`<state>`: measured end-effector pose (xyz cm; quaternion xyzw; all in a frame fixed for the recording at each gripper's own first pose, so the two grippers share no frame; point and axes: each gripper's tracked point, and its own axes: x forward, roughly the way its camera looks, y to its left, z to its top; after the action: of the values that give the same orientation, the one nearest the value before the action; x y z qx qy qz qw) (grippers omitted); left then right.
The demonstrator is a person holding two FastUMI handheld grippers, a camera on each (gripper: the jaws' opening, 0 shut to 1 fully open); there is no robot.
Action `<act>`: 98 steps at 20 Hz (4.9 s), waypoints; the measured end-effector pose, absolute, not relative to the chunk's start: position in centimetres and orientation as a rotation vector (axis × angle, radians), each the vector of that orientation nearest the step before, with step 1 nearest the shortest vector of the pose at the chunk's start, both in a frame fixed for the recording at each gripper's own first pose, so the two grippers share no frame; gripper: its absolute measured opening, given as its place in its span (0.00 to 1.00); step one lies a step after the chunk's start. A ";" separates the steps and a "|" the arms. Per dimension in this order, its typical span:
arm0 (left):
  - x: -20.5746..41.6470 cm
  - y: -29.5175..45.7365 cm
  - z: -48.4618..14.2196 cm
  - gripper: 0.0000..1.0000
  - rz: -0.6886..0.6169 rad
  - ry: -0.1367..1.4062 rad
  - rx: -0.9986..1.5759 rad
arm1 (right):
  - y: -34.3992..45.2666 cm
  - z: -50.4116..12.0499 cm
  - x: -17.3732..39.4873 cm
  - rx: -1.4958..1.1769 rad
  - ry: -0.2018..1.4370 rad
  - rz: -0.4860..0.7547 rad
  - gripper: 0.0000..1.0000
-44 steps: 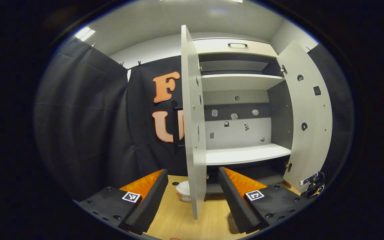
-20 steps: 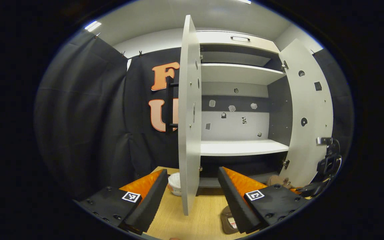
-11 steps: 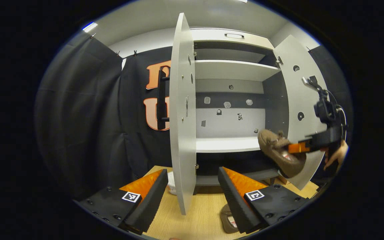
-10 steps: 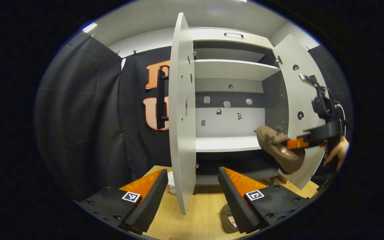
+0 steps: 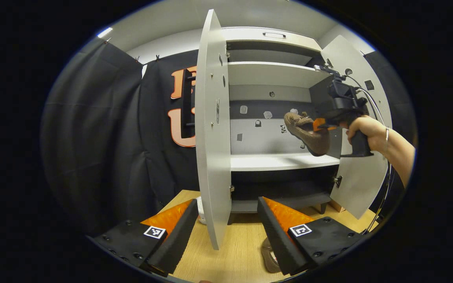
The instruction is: Grab one shoe with the right hand and put it into the shoe cabinet, grab the other shoe with the left hand and put it into the shoe cabinet; then close the right door with the right hand and the left door with the left hand.
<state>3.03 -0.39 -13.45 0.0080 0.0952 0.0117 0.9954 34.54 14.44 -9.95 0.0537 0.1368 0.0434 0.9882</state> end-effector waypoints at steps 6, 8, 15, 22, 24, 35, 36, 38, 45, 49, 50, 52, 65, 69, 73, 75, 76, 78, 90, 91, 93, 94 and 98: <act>3.3 0.3 -14.3 0.99 0.048 0.224 0.022 | 14.9 -13.8 41.9 0.130 0.350 0.059 0.00; 3.2 0.3 -14.3 0.99 0.059 0.229 0.027 | 14.8 -16.1 43.4 0.133 0.403 0.050 0.00; 3.0 0.3 -14.6 0.99 0.068 0.247 0.016 | 14.3 -17.7 44.2 0.143 0.449 0.052 0.06; 2.2 -1.2 -14.0 0.97 0.033 0.242 -0.004 | 13.8 -12.8 41.4 0.108 0.328 0.093 0.28; 2.1 -1.5 -13.8 0.97 0.023 0.239 0.002 | 13.6 -11.0 39.6 0.100 0.288 0.105 0.36; 2.0 -4.9 -18.6 0.99 -0.080 0.313 -0.036 | 10.3 -4.4 25.9 0.117 0.126 0.143 0.91; 2.3 -5.2 -19.7 0.99 -0.085 0.327 -0.020 | 9.6 -4.0 24.5 0.114 0.112 0.132 0.92; 2.3 -6.2 -22.4 0.98 -0.104 0.376 -0.014 | 8.2 -2.7 22.0 0.100 0.067 0.108 0.92; 1.3 -9.4 -34.2 0.99 -0.159 0.632 -0.033 | 4.5 -1.4 14.8 0.015 0.008 0.072 0.92; 1.9 -10.4 -38.7 0.99 -0.163 0.736 -0.049 | 1.7 -1.4 11.6 -0.003 -0.007 0.024 0.92; 2.0 -10.7 -40.1 0.99 -0.167 0.765 -0.057 | 1.0 -1.6 11.1 -0.003 -0.004 0.014 0.92; 2.0 -11.1 -42.1 0.99 -0.176 0.827 -0.063 | 0.0 -1.9 10.3 -0.005 0.003 -0.007 0.92; 0.5 -13.9 -47.0 0.46 -0.228 1.087 -0.174 | -3.4 -3.5 7.7 0.065 0.034 -0.028 0.92; 0.8 -13.0 -46.9 0.07 -0.184 1.142 -0.162 | -3.8 -4.0 7.8 0.054 0.047 -0.025 0.92; 1.0 -12.4 -43.7 0.07 -0.193 1.135 -0.184 | -4.1 -4.3 7.6 0.053 0.049 -0.021 0.93; 0.7 -12.9 -40.4 0.07 -0.222 1.107 -0.213 | -4.2 -4.6 7.3 0.057 0.046 -0.014 0.93; 0.7 -13.0 -38.7 0.07 -0.233 1.089 -0.226 | -4.2 -4.7 7.3 0.060 0.047 -0.009 0.93; 1.1 -13.2 -34.9 0.07 -0.255 1.056 -0.236 | -4.3 -4.7 7.2 0.074 0.042 0.002 0.92; 11.2 -15.1 -17.9 0.07 -0.291 0.800 -0.241 | -7.0 -5.6 6.4 0.161 0.033 0.011 0.92; 13.0 -15.2 -17.1 0.07 -0.283 0.773 -0.218 | -7.4 -5.8 6.3 0.161 0.036 0.011 0.92; 16.1 -15.9 -14.9 0.07 -0.272 0.735 -0.216 | -8.0 -6.0 6.2 0.165 0.036 0.011 0.92; 17.3 -16.2 -13.7 0.07 -0.271 0.720 -0.229 | -8.3 -6.0 6.3 0.169 0.037 0.009 0.92; 24.4 -15.5 -10.0 0.07 -0.222 0.635 -0.206 | -9.6 -5.5 7.0 0.176 0.033 -0.006 0.92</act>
<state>24.37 -15.46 -9.98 -0.1009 0.3110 -0.1088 0.9388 7.02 -9.64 -5.47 0.0881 0.0164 -0.0028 0.9960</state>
